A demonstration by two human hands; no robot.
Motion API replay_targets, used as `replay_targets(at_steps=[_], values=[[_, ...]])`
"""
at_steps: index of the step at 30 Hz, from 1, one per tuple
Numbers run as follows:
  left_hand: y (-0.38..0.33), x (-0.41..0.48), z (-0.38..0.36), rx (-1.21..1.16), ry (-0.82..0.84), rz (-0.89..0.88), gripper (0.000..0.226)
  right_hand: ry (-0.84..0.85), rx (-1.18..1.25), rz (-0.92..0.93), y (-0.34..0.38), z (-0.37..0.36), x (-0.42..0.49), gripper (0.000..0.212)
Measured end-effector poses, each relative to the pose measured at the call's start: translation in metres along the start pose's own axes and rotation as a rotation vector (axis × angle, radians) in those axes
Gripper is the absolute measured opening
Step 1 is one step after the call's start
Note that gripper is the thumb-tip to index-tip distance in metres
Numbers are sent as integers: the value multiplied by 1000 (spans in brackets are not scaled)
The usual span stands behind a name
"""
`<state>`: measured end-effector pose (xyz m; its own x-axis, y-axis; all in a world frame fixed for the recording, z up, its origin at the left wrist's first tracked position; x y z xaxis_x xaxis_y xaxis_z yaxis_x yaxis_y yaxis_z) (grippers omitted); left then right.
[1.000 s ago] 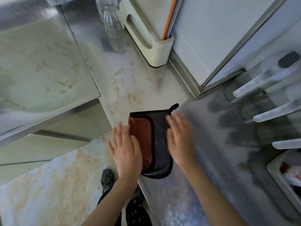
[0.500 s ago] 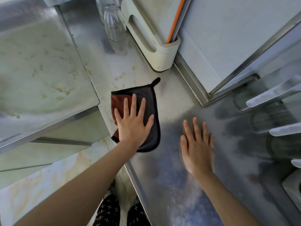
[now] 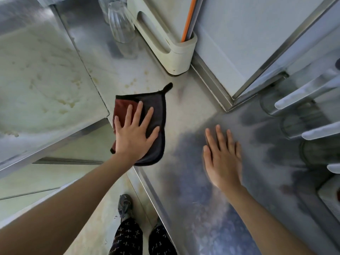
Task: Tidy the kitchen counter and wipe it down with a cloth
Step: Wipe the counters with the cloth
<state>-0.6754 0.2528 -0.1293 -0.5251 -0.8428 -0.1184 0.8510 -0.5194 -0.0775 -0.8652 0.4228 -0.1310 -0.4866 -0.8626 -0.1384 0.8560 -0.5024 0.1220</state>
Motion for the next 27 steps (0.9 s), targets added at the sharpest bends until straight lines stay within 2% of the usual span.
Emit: replay_targets(at_steps=[3, 7, 10, 12, 17, 19, 23, 25, 27], values=[[-15, -21, -3, 0, -8, 0, 69, 30, -9, 7, 0, -1, 0, 53], [-27, -57, -9, 30, 36, -89, 69, 62, -13, -40, 2, 3, -1, 57], [0, -25, 2, -17, 34, 29, 69, 2, 5, -97, 29, 16, 8, 58], [25, 14, 7, -42, 66, 119, 69, -32, 35, -45, 58, 21, 29, 55], [40, 72, 15, -71, 31, 250, 64, 23, 42, -54, 88, 4, 74, 56], [30, 69, 15, -38, -19, 128, 64, 15, 10, -61, 89, 1, 75, 54], [13, 61, 13, 28, 22, -404, 64, 34, -11, -85, 89, 5, 76, 52], [19, 86, 18, 15, 49, -493, 63, 55, -18, -102, 90, 7, 76, 53], [32, 120, 23, -11, 59, -429, 64, 71, -27, -110, 91, 7, 75, 54]])
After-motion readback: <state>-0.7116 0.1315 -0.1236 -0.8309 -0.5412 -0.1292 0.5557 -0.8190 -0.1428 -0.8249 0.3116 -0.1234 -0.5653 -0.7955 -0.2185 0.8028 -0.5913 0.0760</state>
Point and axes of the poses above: each hand's wrist, its own x-axis towards the middle knuckle, its own z-axis out of the back of the hand, y = z × x, the point moved 5 cm from there along x, towards the middle knuckle, and after that the axes turned 1 degree about x, right-handed, at the moved point
